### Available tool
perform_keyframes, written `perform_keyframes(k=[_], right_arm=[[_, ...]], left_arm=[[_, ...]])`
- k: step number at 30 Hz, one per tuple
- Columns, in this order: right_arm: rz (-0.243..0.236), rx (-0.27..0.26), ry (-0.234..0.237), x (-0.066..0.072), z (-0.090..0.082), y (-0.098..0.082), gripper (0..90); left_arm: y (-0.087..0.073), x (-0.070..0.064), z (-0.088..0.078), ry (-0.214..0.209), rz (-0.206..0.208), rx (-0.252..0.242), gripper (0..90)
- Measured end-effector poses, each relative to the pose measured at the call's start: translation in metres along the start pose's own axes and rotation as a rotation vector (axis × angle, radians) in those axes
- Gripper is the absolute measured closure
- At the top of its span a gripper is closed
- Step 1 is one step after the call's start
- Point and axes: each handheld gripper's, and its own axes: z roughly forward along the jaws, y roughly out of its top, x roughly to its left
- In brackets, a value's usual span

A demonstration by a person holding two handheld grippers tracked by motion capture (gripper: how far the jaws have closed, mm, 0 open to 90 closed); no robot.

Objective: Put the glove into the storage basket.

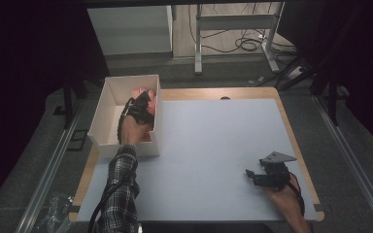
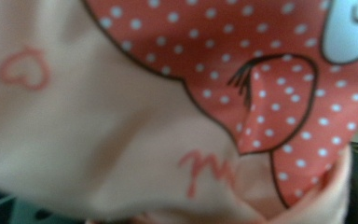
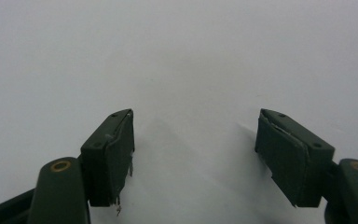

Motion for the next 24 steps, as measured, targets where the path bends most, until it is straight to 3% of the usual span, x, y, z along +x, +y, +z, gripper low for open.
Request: perform_keyframes(k=[4, 7, 12, 18, 24], right_arm=[[0.000, 0.000, 0.000, 0.000, 0.000, 0.000, 28.2], [0.000, 0.000, 0.000, 0.000, 0.000, 0.000, 28.2], [0.000, 0.000, 0.000, 0.000, 0.000, 0.000, 28.2], [-0.001, 0.000, 0.000, 0.000, 0.000, 0.000, 28.2], [-0.001, 0.000, 0.000, 0.000, 0.000, 0.000, 28.2]], left_arm=[[0.000, 0.005, 0.003, -0.033, -0.020, 0.022, 16.9], [-0.001, 0.007, 0.002, -0.054, -0.012, 0.024, 13.6], [-0.004, 0.011, -0.009, -0.102, 0.004, -0.020, 7.2], [-0.008, 0.014, -0.022, -0.091, 0.012, -0.070, 6.8], [-0.013, 0.013, -0.031, -0.062, 0.033, -0.088, 8.3]])
